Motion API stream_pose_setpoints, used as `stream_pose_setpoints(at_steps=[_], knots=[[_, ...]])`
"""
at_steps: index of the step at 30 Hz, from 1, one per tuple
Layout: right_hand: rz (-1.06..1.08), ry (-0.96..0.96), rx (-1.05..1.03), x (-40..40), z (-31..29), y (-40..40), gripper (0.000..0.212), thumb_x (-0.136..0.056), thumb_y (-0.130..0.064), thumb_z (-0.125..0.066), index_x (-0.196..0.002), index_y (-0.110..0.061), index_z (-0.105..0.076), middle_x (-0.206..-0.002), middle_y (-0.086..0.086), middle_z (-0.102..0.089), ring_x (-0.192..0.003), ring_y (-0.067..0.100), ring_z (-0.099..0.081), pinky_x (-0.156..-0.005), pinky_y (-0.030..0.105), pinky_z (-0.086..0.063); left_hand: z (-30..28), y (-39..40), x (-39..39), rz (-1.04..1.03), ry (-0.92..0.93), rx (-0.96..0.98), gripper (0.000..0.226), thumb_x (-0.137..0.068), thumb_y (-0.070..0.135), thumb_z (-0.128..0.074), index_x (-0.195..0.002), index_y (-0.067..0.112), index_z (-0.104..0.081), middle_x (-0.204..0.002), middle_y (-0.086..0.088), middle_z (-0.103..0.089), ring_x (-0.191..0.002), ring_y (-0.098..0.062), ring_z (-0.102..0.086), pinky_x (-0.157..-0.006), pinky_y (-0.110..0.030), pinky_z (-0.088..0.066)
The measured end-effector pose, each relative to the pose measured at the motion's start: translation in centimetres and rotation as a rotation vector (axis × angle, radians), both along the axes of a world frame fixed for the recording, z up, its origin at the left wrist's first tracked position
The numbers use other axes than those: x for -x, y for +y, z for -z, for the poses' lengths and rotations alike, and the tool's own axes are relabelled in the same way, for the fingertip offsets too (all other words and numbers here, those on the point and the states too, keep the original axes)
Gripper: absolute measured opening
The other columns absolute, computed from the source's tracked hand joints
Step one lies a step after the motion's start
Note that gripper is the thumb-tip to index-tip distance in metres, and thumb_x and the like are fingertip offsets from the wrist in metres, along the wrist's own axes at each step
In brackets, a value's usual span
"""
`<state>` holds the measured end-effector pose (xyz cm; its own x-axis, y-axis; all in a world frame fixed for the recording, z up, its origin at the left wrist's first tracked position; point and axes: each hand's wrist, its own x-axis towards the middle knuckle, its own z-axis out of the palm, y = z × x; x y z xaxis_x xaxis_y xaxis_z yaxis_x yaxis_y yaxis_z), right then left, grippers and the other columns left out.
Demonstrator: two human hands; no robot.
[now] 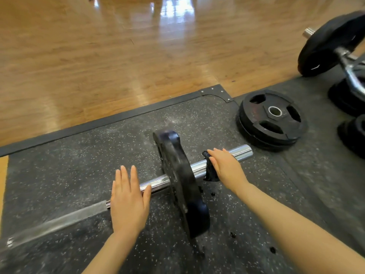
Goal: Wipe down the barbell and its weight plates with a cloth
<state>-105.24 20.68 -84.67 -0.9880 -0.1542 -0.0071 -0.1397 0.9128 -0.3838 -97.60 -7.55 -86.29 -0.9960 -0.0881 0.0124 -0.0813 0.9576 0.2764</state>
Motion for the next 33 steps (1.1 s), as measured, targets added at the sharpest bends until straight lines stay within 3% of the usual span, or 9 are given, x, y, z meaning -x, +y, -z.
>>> stream_pose_setpoints(at_steps=[2, 5, 11, 17, 21, 25, 29, 33], knots=[[-0.018, 0.049, 0.024, -1.1, 0.4, 0.5, 0.021, -0.102, -0.012, -0.043, -0.107, -0.005, -0.062, -0.098, 0.010, -0.065, -0.094, 0.031, -0.060, -0.103, 0.040, -0.037, 0.2, 0.2, -1.2, -0.002, 0.012, 0.025, 0.078, -0.095, 0.059, -0.008, -0.154, 0.009, -0.009, -0.160, -0.015, -0.008, -0.150, -0.027, -0.002, -0.121, -0.042, -0.009], [-0.035, 0.081, 0.045, -2.5, 0.8, 1.2, 0.021, -0.103, -0.018, -0.037, -0.096, -0.013, -0.055, -0.086, -0.001, -0.056, -0.080, 0.022, -0.053, -0.096, 0.040, -0.041, -0.1, 1.1, -2.0, -0.036, 0.030, 0.015, 0.073, -0.100, 0.057, -0.011, -0.154, 0.008, -0.005, -0.160, -0.015, -0.012, -0.150, -0.027, -0.005, -0.121, -0.042, -0.011], [-0.055, 0.114, 0.086, -4.9, 1.5, 2.4, 0.025, -0.103, -0.019, -0.036, -0.108, -0.009, -0.057, -0.097, 0.004, -0.060, -0.094, 0.027, -0.055, -0.102, 0.040, -0.038, -1.7, 0.7, -0.7, -0.155, 0.068, -0.012, 0.065, -0.101, 0.042, -0.030, -0.153, 0.005, -0.016, -0.154, -0.016, -0.033, -0.144, -0.030, -0.028, -0.119, -0.044, -0.019], [-0.045, 0.145, 0.109, -6.7, 2.1, 2.7, 0.027, -0.103, -0.020, -0.036, -0.115, -0.010, -0.058, -0.101, 0.004, -0.062, -0.098, 0.027, -0.055, -0.105, 0.040, -0.036, -0.2, -0.2, -2.7, -0.202, -0.002, -0.195, 0.059, -0.103, 0.040, -0.027, -0.155, 0.013, -0.015, -0.140, -0.011, -0.054, -0.135, -0.031, -0.041, -0.119, -0.044, -0.018], [-0.031, 0.145, 0.100, -7.5, 2.0, 2.6, 0.025, -0.103, -0.022, -0.033, -0.109, -0.012, -0.056, -0.094, 0.000, -0.057, -0.087, 0.023, -0.053, -0.100, 0.039, -0.039, 0.3, 0.1, -3.5, -0.190, 0.041, -0.166, 0.058, -0.102, 0.038, -0.025, -0.154, 0.015, -0.018, -0.134, -0.007, -0.059, -0.131, -0.023, -0.047, -0.119, -0.045, -0.014], [-0.126, 0.101, 0.055, -6.9, 1.5, -0.9, 0.027, -0.103, -0.022, -0.038, -0.115, -0.011, -0.059, -0.102, 0.004, -0.063, -0.096, 0.026, -0.057, -0.103, 0.037, -0.037, 0.3, 0.2, -3.9, -0.176, 0.052, -0.165, 0.057, -0.101, 0.038, -0.026, -0.154, 0.017, -0.019, -0.133, -0.006, -0.059, -0.130, -0.022, -0.048, -0.119, -0.045, -0.014], [-0.184, 0.090, 0.086, -6.7, 1.4, -4.4, 0.031, -0.103, -0.026, -0.033, -0.098, -0.015, -0.061, -0.089, 0.003, -0.063, -0.088, 0.026, -0.056, -0.093, 0.039, -0.040, 0.2, 0.3, -3.9, -0.191, 0.061, -0.177, 0.057, -0.102, 0.036, -0.029, -0.154, 0.018, -0.018, -0.133, -0.006, -0.059, -0.129, -0.022, -0.049, -0.119, -0.045, -0.014], [-0.180, 0.177, -0.011, -6.7, 1.9, -3.1, 0.033, -0.102, -0.029, -0.033, -0.083, -0.014, -0.056, -0.075, 0.001, -0.059, -0.074, 0.024, -0.052, -0.080, 0.037, -0.038, 0.3, 0.2, -3.8, -0.191, 0.062, -0.175, 0.058, -0.101, 0.038, -0.028, -0.155, 0.018, -0.016, -0.134, -0.006, -0.059, -0.131, -0.022, -0.047, -0.120, -0.045, -0.014]])
